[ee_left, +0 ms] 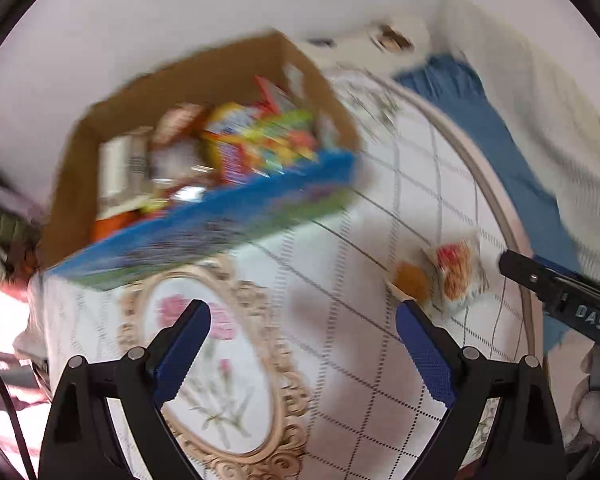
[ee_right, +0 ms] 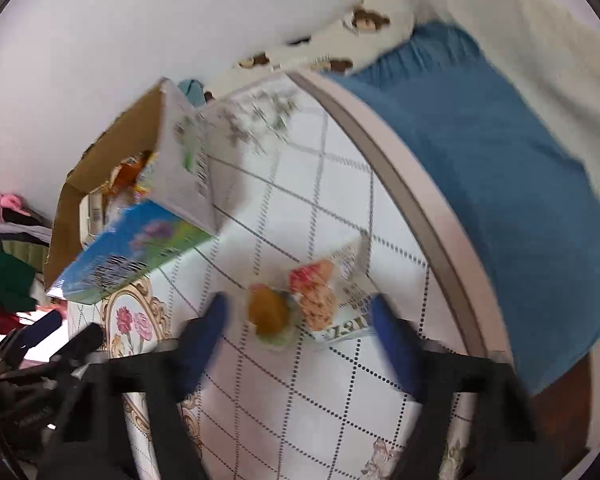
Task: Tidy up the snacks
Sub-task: 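Grasp the round cake packet with the left tool while the right tool grasps the oat cookie packet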
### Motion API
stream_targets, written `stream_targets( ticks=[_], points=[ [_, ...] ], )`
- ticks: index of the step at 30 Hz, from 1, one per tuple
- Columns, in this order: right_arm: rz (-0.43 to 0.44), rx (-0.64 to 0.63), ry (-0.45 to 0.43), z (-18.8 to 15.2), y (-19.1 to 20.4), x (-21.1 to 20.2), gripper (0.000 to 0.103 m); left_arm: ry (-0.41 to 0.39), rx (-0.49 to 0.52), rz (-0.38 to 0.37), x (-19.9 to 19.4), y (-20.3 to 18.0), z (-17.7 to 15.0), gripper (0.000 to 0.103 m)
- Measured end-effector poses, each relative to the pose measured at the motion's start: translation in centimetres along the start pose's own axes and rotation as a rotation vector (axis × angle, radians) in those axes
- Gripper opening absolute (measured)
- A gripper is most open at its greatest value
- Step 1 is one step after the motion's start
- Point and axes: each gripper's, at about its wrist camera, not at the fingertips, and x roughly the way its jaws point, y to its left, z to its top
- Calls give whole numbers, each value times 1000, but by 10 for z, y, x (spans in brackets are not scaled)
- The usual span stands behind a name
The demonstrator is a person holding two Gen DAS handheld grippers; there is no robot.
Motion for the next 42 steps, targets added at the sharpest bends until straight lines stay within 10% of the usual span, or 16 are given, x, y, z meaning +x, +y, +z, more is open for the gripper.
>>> stream_targets(
  ticks=[12, 20, 25, 42],
  points=[
    [-107, -187, 139, 10, 3, 111, 63, 172, 49, 67, 79, -31, -5, 95],
    [-104, -90, 159, 3, -50, 90, 58, 201, 104, -13, 95, -70, 12, 94],
    [-90, -11, 175, -8, -82, 88, 58, 258, 136, -85, 117, -96, 19, 47],
    [-49, -41, 206, -30, -56, 100, 55, 246, 139, -43, 107, -71, -25, 47]
  ],
)
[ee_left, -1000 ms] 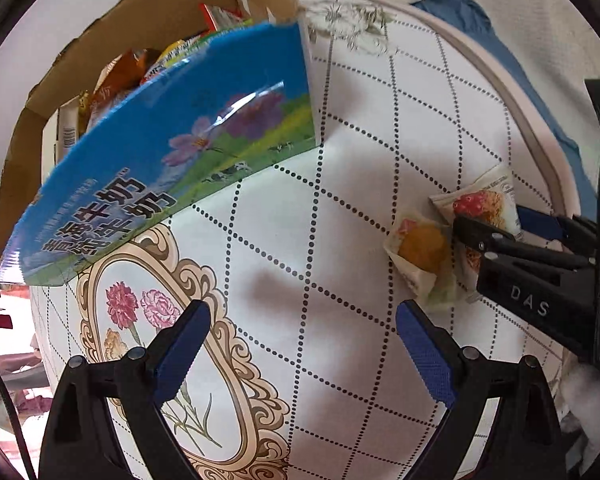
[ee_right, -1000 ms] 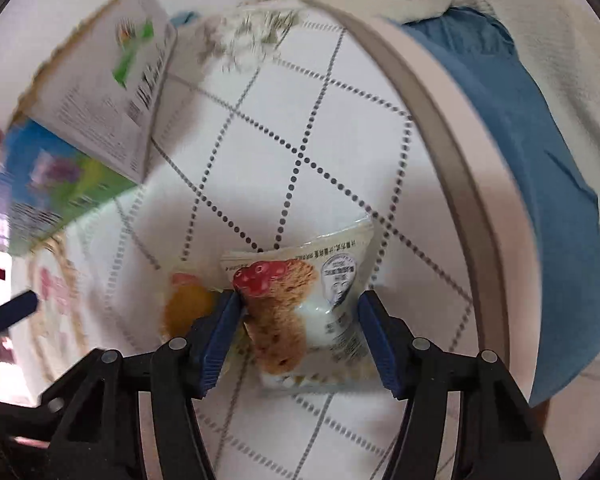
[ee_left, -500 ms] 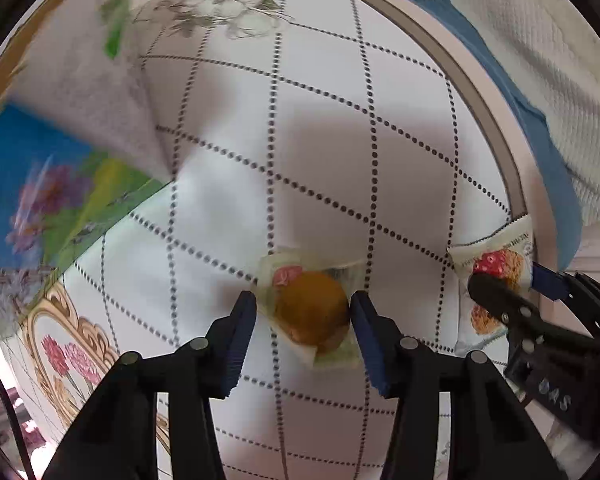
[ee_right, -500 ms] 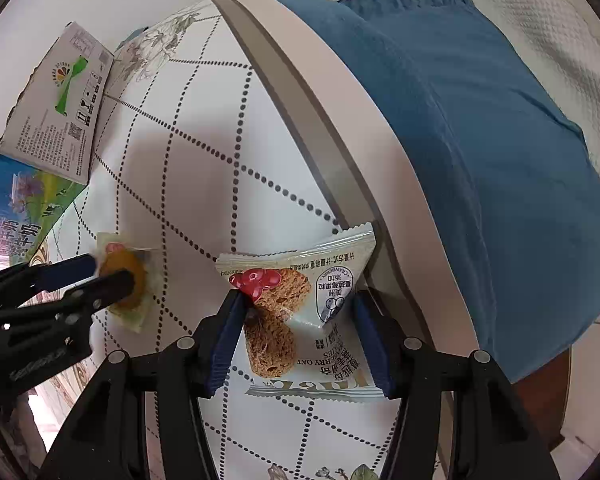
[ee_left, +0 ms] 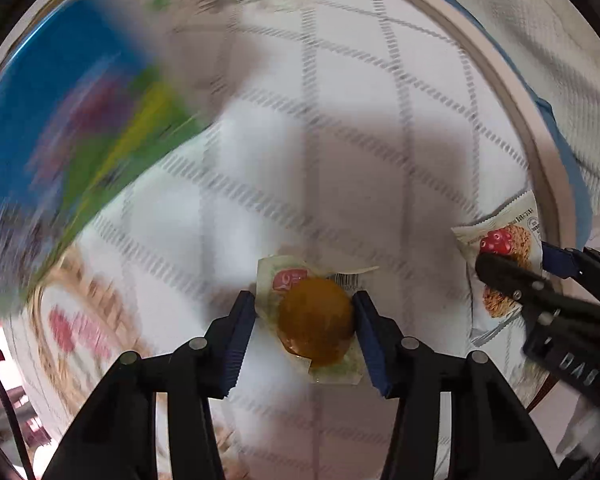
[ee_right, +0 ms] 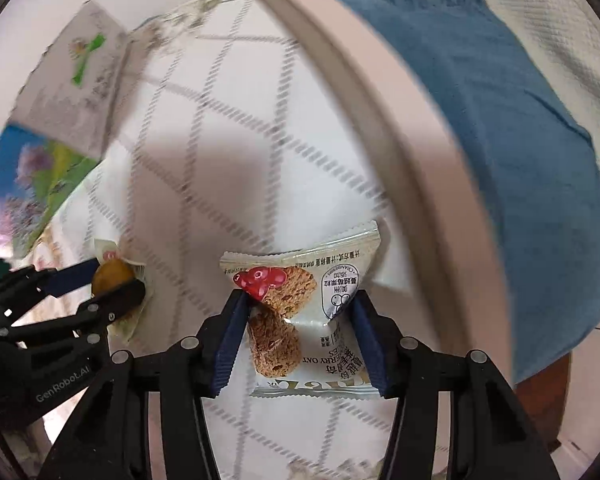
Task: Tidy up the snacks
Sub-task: 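Grasp the round cake packet with the left tool while the right tool grasps the oat cookie packet, then carry both packets into the box and open both tools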
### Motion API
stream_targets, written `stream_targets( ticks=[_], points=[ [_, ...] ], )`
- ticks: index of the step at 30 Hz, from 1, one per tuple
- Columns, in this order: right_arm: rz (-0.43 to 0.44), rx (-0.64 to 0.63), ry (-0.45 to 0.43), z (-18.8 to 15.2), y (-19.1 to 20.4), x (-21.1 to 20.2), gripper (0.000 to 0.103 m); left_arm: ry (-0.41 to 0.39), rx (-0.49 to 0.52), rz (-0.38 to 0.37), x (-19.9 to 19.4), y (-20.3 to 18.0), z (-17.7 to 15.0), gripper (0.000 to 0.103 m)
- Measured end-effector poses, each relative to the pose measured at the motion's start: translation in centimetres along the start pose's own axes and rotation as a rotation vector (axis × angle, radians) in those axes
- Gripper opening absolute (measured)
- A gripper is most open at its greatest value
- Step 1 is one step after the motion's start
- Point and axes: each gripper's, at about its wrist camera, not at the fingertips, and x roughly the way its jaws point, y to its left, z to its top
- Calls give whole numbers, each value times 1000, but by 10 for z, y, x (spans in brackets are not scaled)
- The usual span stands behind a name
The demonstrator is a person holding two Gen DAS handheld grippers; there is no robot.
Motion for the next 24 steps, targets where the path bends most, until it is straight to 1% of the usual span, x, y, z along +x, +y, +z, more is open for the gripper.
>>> stream_targets(
  ticks=[3, 5, 6, 9, 11, 13, 17, 20, 23, 24],
  points=[
    [52, -31, 34, -14, 29, 6, 55, 10, -84, -11, -3, 37, -35, 47],
    [69, -59, 51, -22, 51, 12, 55, 26, -162, -10, 0, 68, -63, 47],
    [74, -84, 57, -26, 67, 15, 55, 31, -191, -4, 2, 80, -72, 47],
    [97, -131, 75, -33, 100, 19, 55, 45, -338, 4, 10, 122, -111, 48],
    [96, -180, 88, -36, 124, 22, 55, 50, -440, -27, 15, 144, -133, 48],
    [79, -245, 105, -42, 151, 26, 55, 45, -494, -49, 16, 154, -146, 48],
    [31, -353, 132, -59, 185, 34, 55, 22, -523, -71, 17, 161, -155, 48],
    [-18, -401, 139, -66, 203, 41, 57, 10, -524, -72, 16, 151, -155, 48],
    [-37, -408, 138, -72, 213, 49, 61, 0, -519, -75, 16, 137, -154, 49],
    [-39, -403, 150, -75, 218, 53, 63, -4, -519, -79, 23, 139, -163, 49]
  ],
)
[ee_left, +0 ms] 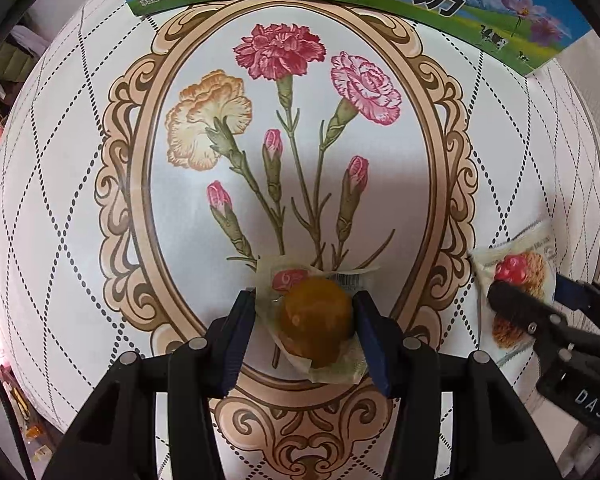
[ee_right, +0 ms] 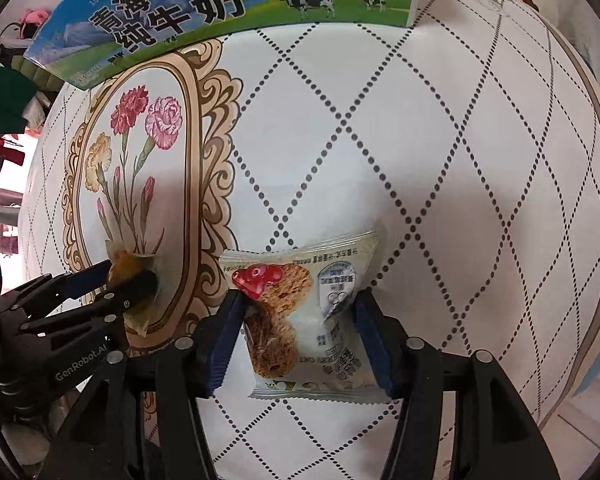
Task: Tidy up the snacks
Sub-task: 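Carry both packets into the box and open both tools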
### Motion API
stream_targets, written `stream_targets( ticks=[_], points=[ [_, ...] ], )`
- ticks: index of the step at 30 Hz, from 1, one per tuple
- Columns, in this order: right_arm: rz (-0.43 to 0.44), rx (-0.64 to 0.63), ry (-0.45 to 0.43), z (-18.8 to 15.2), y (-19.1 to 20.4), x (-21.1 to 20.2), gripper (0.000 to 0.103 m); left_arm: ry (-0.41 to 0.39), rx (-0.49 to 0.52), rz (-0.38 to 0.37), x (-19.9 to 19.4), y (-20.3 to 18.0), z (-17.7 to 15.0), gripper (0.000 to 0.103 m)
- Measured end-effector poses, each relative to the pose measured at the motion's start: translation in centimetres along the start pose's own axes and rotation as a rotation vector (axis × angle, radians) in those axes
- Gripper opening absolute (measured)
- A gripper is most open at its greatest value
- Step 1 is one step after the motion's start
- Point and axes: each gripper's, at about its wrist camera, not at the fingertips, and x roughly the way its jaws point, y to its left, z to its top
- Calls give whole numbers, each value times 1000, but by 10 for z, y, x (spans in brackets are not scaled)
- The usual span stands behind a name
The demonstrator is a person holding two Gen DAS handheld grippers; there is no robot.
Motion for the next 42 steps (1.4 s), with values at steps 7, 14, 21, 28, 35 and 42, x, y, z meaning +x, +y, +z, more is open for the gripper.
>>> stream_targets(
  ticks=[7, 14, 21, 28, 35, 42],
  points=[
    [-38, -37, 20, -21, 14, 9, 65, -2, 34, 12, 1, 13, 17, 50],
    [-56, -76, -18, -32, 36, 13, 57, -14, 51, 14, -7, 4, 10, 47],
    [35, -21, -83, -26, 38, -21, 52, -63, 61, -39, -48, 4, 21, 47],
    [138, 7, -181, -9, 41, -76, 52, -138, 54, -134, -107, 7, 52, 47],
    [187, -3, -337, 59, 8, -171, 52, -260, 93, -197, -177, 2, 127, 47],
    [127, -2, -379, 171, -6, -189, 52, -261, 106, -126, -177, -2, 232, 47]
  ],
)
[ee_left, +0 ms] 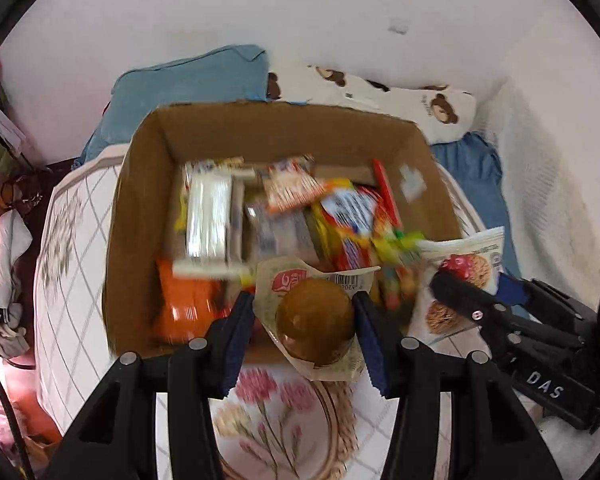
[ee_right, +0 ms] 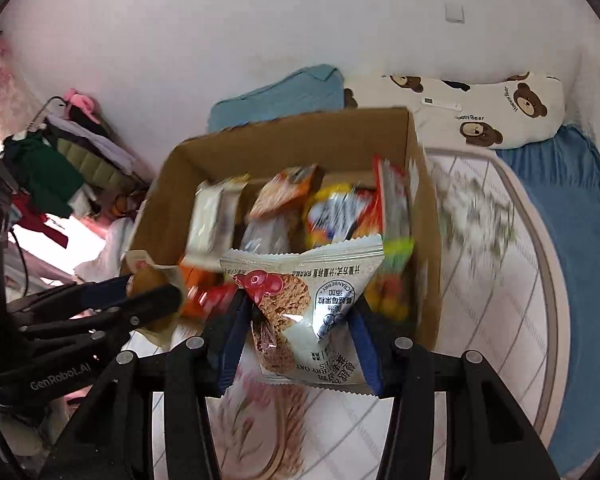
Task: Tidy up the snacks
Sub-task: 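Carry both packets into the box and open both tools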
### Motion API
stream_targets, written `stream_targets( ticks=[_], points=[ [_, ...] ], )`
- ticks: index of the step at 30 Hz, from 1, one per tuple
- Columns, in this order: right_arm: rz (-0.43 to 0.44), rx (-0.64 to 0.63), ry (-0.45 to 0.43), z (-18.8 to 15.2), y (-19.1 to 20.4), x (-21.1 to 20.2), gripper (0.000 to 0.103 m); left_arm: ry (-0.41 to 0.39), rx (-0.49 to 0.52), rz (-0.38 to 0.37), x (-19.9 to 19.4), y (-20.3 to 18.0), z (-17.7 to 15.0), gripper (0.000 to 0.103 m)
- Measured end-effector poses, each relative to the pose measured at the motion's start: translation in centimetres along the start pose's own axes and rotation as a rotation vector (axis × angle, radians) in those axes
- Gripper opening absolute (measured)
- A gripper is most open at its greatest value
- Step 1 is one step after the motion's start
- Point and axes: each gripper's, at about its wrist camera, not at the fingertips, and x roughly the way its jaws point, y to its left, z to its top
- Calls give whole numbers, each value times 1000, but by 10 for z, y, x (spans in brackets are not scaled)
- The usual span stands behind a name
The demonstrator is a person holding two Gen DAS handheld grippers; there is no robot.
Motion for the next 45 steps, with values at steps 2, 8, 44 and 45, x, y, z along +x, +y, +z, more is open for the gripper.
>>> stream_targets(
  ticks=[2, 8, 44, 45],
  points=[
    [-13, 16, 41, 30, -7, 23, 52, 49, 2, 21, 22, 6, 23, 47],
    [-24, 40, 124, 68, -14, 83, 52, 191, -58, 20, 80, 26, 58, 48],
    [-227, -25, 89, 29, 4, 45, 101, 81, -59, 122, 20, 41, 3, 89],
    [-230, -33, 75, 25, 7, 39, 101, 64, -58, 127, 13, 39, -2, 89]
  ],
)
